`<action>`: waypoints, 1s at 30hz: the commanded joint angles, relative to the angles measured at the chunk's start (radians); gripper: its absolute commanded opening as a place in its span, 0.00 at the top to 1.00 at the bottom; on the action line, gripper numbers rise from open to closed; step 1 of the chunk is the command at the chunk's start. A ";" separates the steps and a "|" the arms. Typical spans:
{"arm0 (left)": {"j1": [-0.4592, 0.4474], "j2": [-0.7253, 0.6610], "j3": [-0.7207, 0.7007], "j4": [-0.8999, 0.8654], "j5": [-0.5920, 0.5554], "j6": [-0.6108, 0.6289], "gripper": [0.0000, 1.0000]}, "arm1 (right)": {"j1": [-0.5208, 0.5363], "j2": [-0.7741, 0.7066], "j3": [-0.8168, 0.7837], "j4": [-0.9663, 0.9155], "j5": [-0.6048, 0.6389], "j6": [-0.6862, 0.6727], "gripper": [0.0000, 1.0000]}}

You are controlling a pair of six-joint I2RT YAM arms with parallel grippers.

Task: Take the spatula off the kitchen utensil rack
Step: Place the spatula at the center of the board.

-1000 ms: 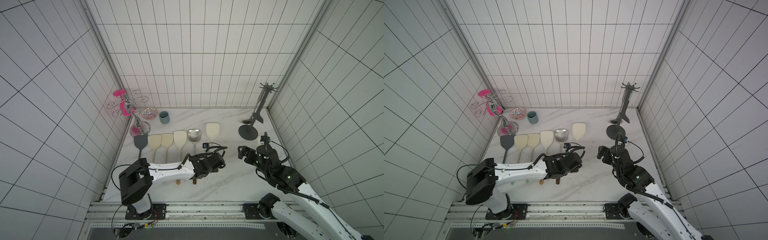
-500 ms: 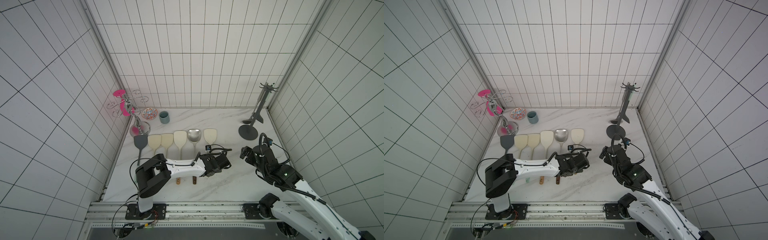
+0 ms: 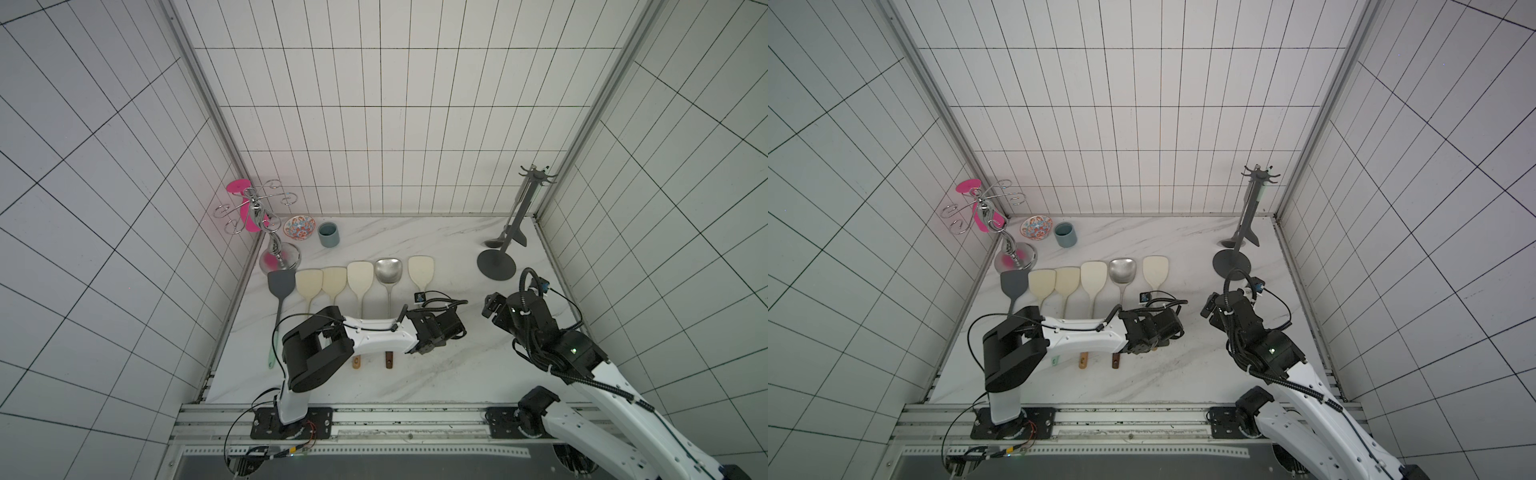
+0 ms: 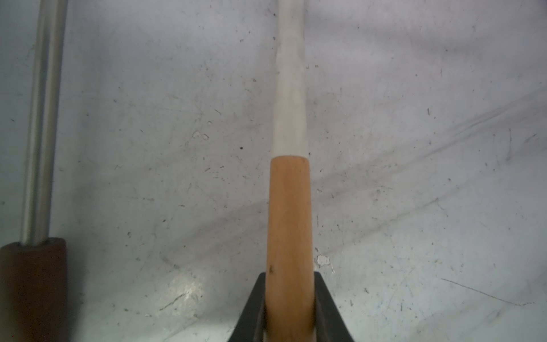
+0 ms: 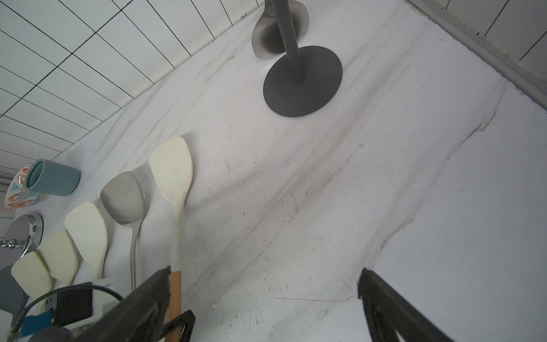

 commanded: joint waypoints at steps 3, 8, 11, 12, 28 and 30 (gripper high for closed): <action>-0.001 0.001 -0.023 -0.006 0.043 -0.036 0.80 | -0.011 -0.004 0.033 -0.022 0.029 0.023 0.01; -0.007 -0.021 -0.047 -0.006 0.055 -0.046 0.79 | -0.010 -0.001 0.028 -0.020 0.029 0.026 0.01; -0.013 -0.034 -0.062 -0.006 0.065 -0.054 0.79 | -0.010 0.000 0.023 -0.018 0.028 0.029 0.01; -0.016 -0.039 -0.066 -0.006 0.067 -0.054 0.79 | -0.010 0.002 0.022 -0.018 0.027 0.029 0.01; -0.037 -0.096 -0.095 -0.006 0.070 -0.055 0.52 | -0.010 0.011 0.015 -0.009 0.022 0.041 0.01; -0.038 -0.118 -0.097 -0.006 0.062 -0.049 0.51 | -0.011 0.012 0.022 -0.012 0.022 0.038 0.01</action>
